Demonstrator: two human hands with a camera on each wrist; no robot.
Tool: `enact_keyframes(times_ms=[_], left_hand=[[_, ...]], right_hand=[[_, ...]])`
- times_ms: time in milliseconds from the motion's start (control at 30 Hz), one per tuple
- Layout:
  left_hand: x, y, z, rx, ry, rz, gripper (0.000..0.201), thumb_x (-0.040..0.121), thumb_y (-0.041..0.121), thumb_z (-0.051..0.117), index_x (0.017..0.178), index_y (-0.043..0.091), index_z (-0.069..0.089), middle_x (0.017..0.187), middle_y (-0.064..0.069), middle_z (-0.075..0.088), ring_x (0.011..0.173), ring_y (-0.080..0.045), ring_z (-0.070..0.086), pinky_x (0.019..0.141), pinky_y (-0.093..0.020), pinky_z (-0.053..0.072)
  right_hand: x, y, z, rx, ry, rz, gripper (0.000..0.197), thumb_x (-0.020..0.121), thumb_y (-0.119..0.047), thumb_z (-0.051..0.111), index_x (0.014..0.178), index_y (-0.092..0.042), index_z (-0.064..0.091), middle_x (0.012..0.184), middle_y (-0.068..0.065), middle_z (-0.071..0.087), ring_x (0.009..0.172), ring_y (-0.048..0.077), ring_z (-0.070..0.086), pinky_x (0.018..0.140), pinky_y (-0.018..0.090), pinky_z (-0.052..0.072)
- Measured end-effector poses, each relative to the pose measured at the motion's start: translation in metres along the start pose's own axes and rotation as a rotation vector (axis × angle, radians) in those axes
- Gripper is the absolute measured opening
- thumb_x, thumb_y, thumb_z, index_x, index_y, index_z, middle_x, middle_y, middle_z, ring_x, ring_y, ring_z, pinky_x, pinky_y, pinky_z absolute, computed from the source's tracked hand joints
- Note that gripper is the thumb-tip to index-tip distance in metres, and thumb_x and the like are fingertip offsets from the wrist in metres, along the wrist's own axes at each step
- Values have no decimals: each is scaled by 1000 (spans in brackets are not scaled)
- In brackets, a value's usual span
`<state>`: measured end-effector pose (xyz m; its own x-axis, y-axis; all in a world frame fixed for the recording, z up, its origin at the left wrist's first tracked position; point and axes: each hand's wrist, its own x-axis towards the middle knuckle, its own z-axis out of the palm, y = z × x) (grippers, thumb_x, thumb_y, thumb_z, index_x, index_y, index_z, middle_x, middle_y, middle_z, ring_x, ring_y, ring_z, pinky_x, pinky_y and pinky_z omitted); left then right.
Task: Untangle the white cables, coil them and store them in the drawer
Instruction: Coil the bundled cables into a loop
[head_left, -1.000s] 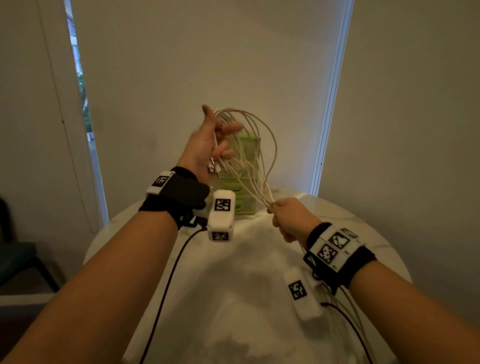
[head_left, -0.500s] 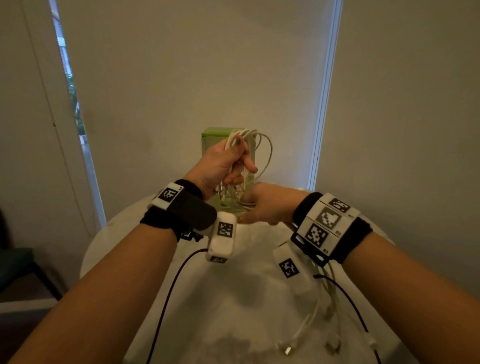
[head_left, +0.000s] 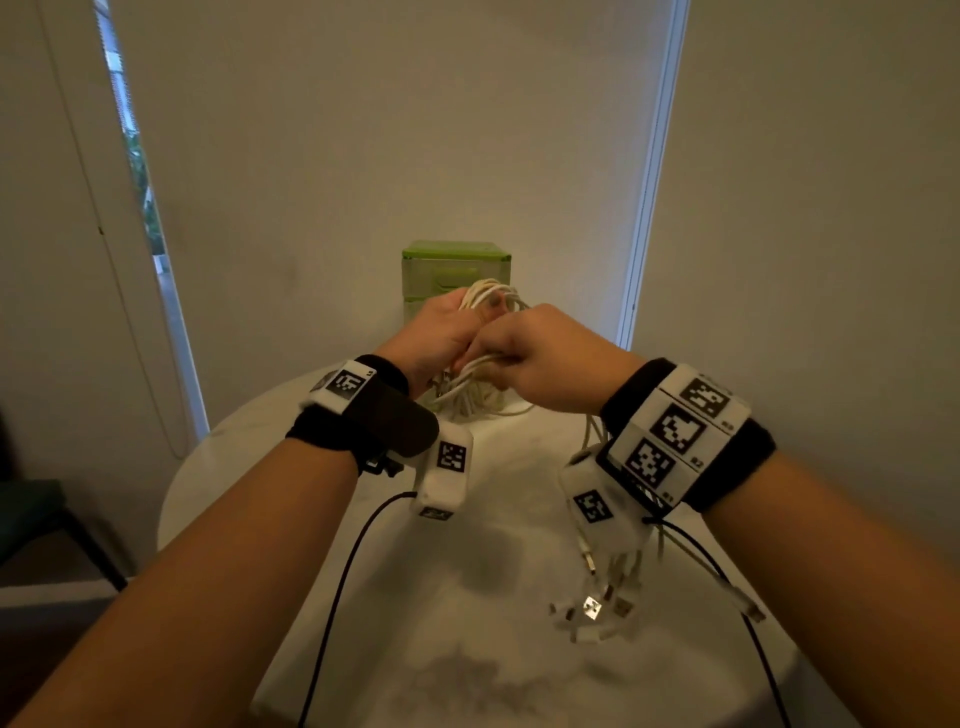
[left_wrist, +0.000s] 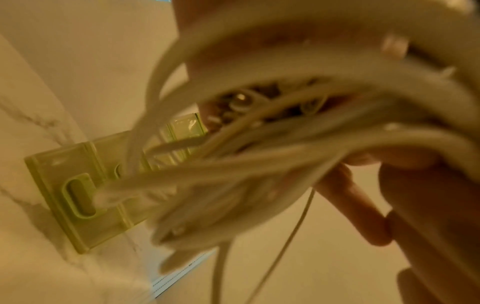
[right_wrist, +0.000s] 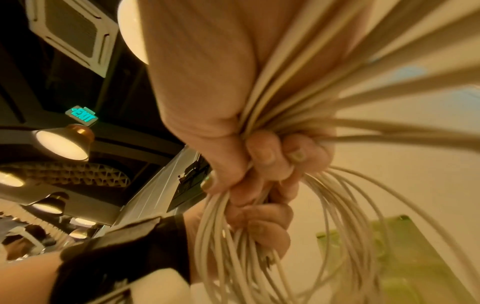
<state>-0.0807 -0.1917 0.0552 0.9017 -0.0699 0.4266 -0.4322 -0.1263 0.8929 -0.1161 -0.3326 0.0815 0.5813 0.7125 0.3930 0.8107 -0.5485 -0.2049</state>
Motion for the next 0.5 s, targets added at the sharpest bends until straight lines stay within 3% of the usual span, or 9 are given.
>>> enact_keyframes(times_ms=[100,167,300,433,500], left_hand=[[3,-2,-9,-61,46,36,20,100,23,41,87,13,52,62,5,66,37,-4,39,40,-18,36],[5,-4,-16,-256,110,40,25,101,28,37,85,14,50,59,5,65,31,-2,31,37,-17,36],[7,-2,-25,-565,109,52,34,101,38,26,81,18,45,54,9,58,28,-1,30,37,-15,37],[4,-10,-20,-323,47,93,37,97,43,27,81,15,44,57,8,58,31,-2,31,41,-17,39],[0,-14,-10,-173,-15,85,43,84,53,33,89,12,46,56,8,61,34,-2,35,43,-16,40]], right_hand=[[-4,5,-4,39,-137,98,20,89,-15,58,104,-10,69,67,-15,52,62,2,49,61,17,41],[-4,11,-6,-21,-220,167,21,90,-13,55,105,-12,70,58,-18,46,54,-1,48,54,10,37],[0,21,4,-111,-286,253,25,89,-4,49,103,-7,70,62,-11,49,57,4,44,56,17,39],[1,21,4,-61,-318,210,27,90,-5,50,106,-10,70,56,-9,49,54,6,43,56,18,39],[5,16,-1,-1,-267,152,25,89,-7,54,107,-12,70,53,-11,49,52,5,43,55,11,37]])
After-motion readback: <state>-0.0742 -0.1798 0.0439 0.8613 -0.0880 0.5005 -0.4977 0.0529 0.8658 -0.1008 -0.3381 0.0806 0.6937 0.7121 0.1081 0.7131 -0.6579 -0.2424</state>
